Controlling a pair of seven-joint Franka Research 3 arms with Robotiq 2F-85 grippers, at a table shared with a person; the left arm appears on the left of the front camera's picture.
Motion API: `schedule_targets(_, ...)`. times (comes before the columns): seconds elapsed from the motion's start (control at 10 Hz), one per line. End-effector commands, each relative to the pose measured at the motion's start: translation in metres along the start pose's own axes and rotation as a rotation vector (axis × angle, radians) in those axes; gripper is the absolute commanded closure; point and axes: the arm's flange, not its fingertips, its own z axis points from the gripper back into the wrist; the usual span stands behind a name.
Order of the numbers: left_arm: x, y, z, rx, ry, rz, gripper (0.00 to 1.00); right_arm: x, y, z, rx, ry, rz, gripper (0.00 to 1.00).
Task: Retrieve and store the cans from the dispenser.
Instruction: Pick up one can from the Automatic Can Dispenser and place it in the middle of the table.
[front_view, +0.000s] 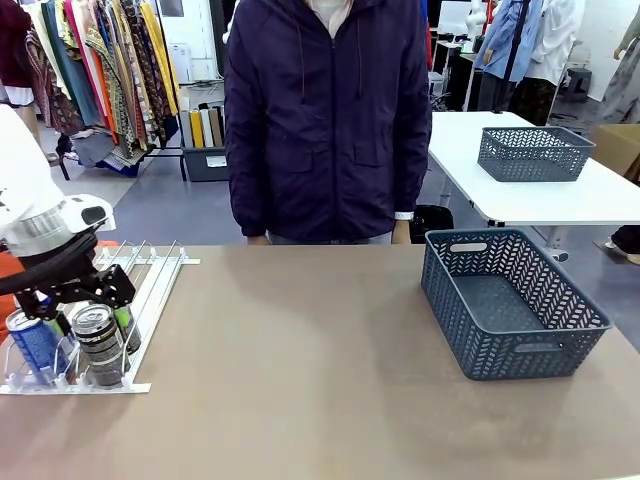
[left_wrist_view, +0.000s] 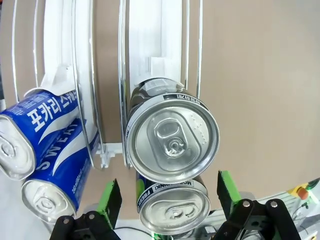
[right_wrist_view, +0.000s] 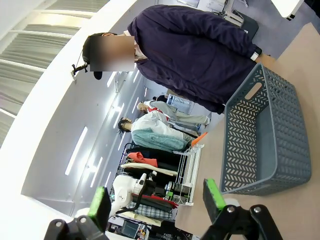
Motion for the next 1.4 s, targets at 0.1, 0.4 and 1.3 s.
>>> schedule_targets(0.1, 0.003, -0.005, 0.001, 0.037, 0.009, 0.015, 0.0, 0.002, 0.005, -0.001, 0.012, -0.007, -0.002, 0.0)
schedule_targets(0.4, 0.002, -0.007, 0.003, 0.039, 0.042, 0.01, 1.0, 0.002, 0.005, -0.001, 0.012, -0.007, -0.002, 0.0)
schedule_targets(1.3, -0.031, -0.015, 0.089, 0.073, -0.004, 0.018, 1.0, 0.002, 0.005, -0.001, 0.012, -0.007, -0.002, 0.0)
